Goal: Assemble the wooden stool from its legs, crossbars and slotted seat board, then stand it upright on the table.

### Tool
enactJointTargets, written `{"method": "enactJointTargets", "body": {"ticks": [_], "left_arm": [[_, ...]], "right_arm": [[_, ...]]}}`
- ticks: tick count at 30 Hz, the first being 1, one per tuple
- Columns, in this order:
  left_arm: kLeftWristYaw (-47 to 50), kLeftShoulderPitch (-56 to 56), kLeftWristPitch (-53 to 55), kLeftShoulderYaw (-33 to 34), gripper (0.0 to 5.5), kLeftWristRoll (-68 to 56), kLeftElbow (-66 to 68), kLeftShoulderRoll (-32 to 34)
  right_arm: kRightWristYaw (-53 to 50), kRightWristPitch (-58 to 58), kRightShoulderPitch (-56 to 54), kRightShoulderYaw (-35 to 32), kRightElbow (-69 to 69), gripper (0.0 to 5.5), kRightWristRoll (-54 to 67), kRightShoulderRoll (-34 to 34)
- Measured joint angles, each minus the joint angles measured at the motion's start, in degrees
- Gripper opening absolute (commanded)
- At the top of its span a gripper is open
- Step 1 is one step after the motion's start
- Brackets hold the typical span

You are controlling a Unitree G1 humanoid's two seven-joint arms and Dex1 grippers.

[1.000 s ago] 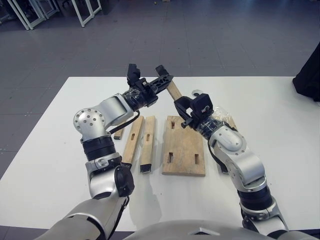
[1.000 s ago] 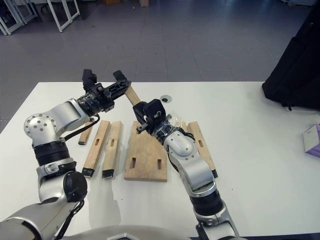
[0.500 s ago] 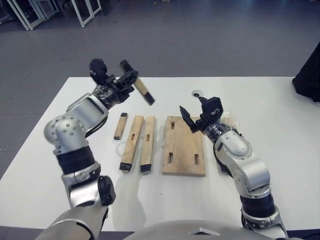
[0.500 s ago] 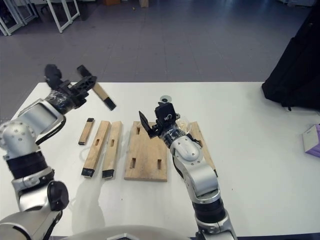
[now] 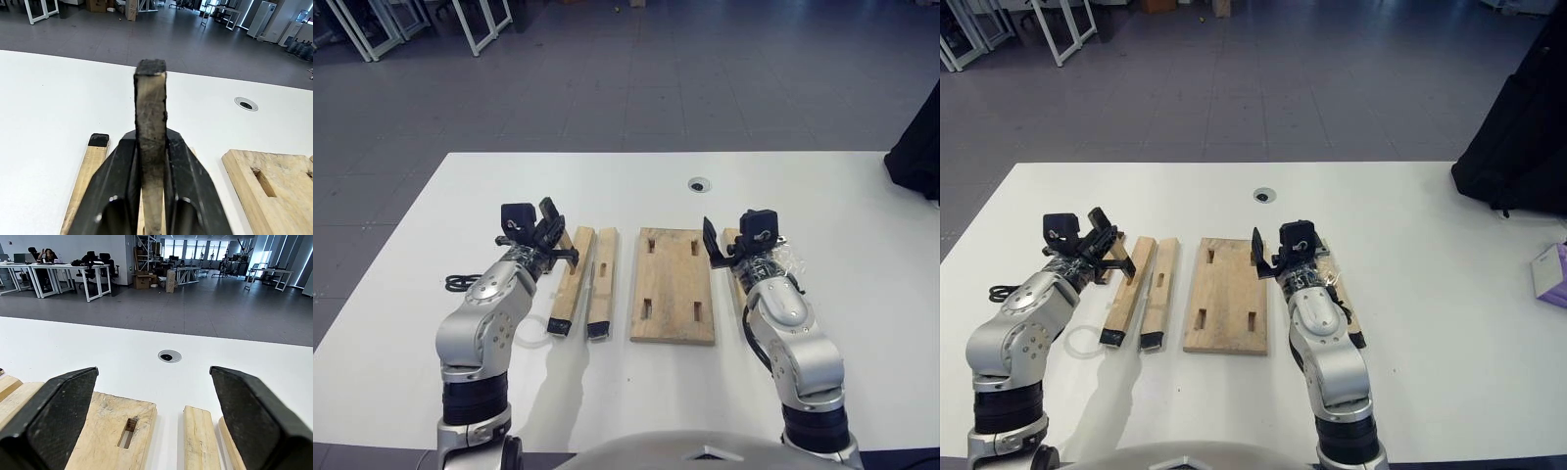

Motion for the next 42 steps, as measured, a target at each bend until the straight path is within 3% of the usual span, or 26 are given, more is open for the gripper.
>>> {"method": "enactJointTargets", "body": {"ticks": [10,27,42], "left_arm": [[-0.4,1.4,-3.0,0.0,0.42,1.7,1.9,-1.6],[0.1,2.3,1.9,0.1,0.42,1.8,-3.7,-3.4],[0.1,2.5,-2.6,1.8,0.42,3.3,0.0,-6.3]], "right_arm": [[0.4,1.2,0.0,-0.6,-0.3,4.2,-0.3,-0.1],[1.5,2.5,0.0,-0.4,-0.9,4.2,-0.4,-0.7],[2.3,2.6,0.1,-0.4,-0.9,4.2,-0.4,-1.4]]}}
